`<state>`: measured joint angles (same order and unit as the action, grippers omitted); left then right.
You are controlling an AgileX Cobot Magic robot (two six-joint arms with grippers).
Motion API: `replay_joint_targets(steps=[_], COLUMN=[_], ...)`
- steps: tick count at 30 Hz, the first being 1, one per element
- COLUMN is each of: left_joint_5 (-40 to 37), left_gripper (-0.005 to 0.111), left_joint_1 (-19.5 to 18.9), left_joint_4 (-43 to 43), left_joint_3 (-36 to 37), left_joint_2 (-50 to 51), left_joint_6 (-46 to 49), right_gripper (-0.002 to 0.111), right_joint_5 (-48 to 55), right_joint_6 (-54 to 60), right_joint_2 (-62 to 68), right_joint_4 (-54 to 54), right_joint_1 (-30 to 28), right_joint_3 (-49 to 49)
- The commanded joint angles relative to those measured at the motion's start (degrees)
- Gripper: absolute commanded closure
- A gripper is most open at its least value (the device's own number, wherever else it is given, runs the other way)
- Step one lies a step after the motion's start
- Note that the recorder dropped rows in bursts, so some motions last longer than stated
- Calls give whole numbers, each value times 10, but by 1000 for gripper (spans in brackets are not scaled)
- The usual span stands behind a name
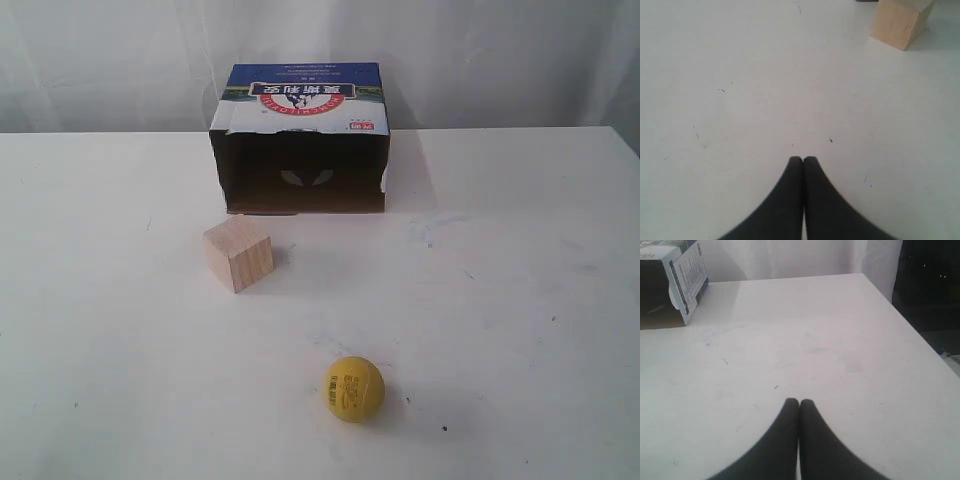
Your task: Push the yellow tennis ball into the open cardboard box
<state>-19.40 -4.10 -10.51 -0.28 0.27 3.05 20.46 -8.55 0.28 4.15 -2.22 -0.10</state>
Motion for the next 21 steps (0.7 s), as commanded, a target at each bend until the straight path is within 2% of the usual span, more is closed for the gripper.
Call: replay_joint_targets(steps=[1, 2, 4, 6, 7, 8, 11, 14, 16, 18, 19, 21], left_joint_5=[-20, -20, -20, -20, -20, -20, -20, -20, -20, -20, -20, -20], left_gripper=[107, 107, 107, 107, 107, 107, 107, 107, 107, 107, 107, 107], left_joint_1=[2, 2, 2, 2, 2, 2, 2, 2, 2, 2, 2, 2], left_joint_4=[3, 3, 3, 3, 3, 3, 3, 3, 3, 3, 3, 3], left_joint_3=[3, 3, 3, 3, 3, 3, 3, 3, 3, 3, 3, 3], left_joint_2=[-3, -3, -3, -3, -3, -3, -3, -3, -3, -3, -3, -3], left_joint_6=[-3, -3, -3, -3, -3, -3, -3, -3, -3, -3, -3, -3], right_gripper=[108, 108, 108, 108, 108, 108, 108, 108, 108, 108, 108, 108], right_joint_5=[-4, -4, -20, -127, -208, -264, -471, -623, -662, -651, -644, -641], right_joint_6=[27, 89, 85, 10, -66, -113, -233, -265, -388, -431, -409, -295], right_joint_2=[-3, -3, -3, -3, -3, -3, -3, -3, 21, 69, 108, 197], right_joint_4=[20, 48, 28, -125, -243, -289, -325, -361, -362, -313, -256, -83], right_joint_1=[-2, -2, -2, -2, -2, -2, -2, -2, -2, -2, -2, -2], right_joint_3=[1, 1, 1, 1, 1, 1, 1, 1, -32, -113, -164, -258])
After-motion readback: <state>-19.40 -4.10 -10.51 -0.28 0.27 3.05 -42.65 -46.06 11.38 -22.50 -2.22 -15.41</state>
